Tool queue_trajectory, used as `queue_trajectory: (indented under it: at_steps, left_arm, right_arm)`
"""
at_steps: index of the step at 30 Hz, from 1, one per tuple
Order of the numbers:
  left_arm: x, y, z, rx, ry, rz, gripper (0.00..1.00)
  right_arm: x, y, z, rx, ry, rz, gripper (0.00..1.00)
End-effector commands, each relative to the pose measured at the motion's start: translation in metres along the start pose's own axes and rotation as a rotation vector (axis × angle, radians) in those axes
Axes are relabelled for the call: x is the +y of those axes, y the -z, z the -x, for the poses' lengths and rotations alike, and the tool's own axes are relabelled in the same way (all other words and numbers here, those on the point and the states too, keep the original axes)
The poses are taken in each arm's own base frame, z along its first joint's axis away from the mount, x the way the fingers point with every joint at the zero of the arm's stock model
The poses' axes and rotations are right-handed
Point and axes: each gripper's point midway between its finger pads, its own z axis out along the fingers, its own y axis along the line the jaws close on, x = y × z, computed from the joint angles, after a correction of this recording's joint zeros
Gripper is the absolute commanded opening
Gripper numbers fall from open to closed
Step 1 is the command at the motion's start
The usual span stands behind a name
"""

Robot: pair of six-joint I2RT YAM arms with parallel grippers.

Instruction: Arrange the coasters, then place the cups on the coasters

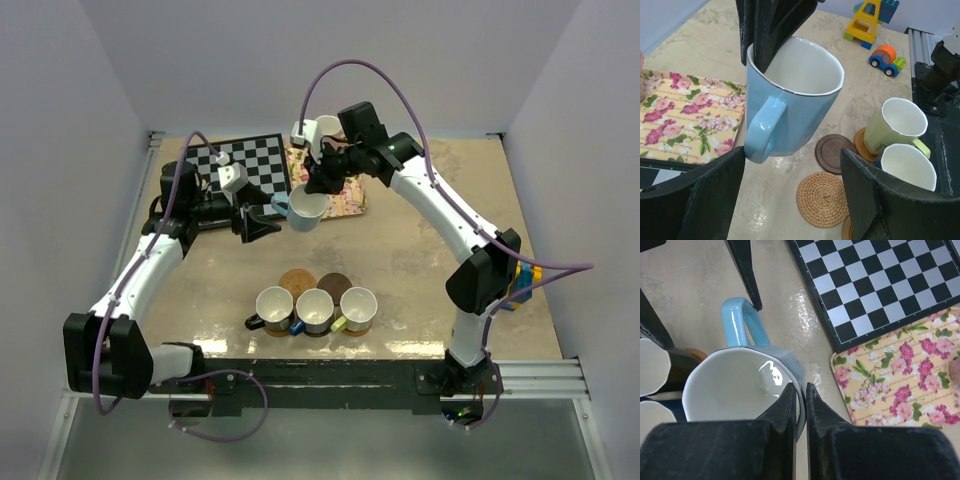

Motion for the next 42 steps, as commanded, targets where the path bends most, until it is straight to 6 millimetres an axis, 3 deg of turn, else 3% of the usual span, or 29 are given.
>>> queue_trajectory:
  at_steps: [1, 7, 12, 18, 20, 22, 26, 28, 35, 42]
  left_arm:
    - [-0.009, -0.010, 0.011, -0.002, -0.072, -0.046, 0.80]
    - [-0.011, -0.026, 0.005, 0.022, -0.101, -0.008, 0.79]
    - [-0.004, -0.026, 0.007, 0.026, -0.111, 0.045, 0.48]
    - [-0.002, -0.026, 0.005, 0.031, -0.114, 0.056, 0.00]
    - [-0.001, -0.027, 0.010, 0.014, -0.142, 0.067, 0.00]
    - [-0.001, -0.027, 0.013, -0.002, -0.159, 0.083, 0.00]
    - [0.007, -0.022, 0.025, -0.049, -0.217, 0.193, 0.00]
    - [0.008, -0.018, 0.027, -0.089, -0.236, 0.252, 0.00]
    - [0.016, -0.002, 0.045, -0.170, -0.313, 0.449, 0.00]
    - [0.024, 0.002, 0.045, -0.173, -0.309, 0.554, 0.00]
  right_arm:
    - [0.005, 0.031, 0.045, -0.125, 0.088, -0.036, 0.00]
    - [0.008, 0.025, 0.043, -0.119, 0.088, -0.007, 0.00]
    - [0.004, 0.022, 0.038, -0.100, 0.076, -0.030, 0.00]
    - [-0.006, 0.024, 0.045, -0.120, 0.057, -0.085, 0.00]
    - [-0.009, 0.025, 0.048, -0.128, 0.049, -0.107, 0.00]
    - [-0.016, 0.027, 0.049, -0.134, 0.027, -0.150, 0.07]
    - [-0.037, 0.035, 0.046, -0.128, -0.039, -0.291, 0.41]
    - [-0.045, 0.039, 0.041, -0.114, -0.078, -0.352, 0.52]
    - [-0.055, 0.048, 0.030, -0.122, -0.239, -0.473, 0.60]
    - [-0.039, 0.031, 0.021, -0.111, -0.298, -0.379, 0.63]
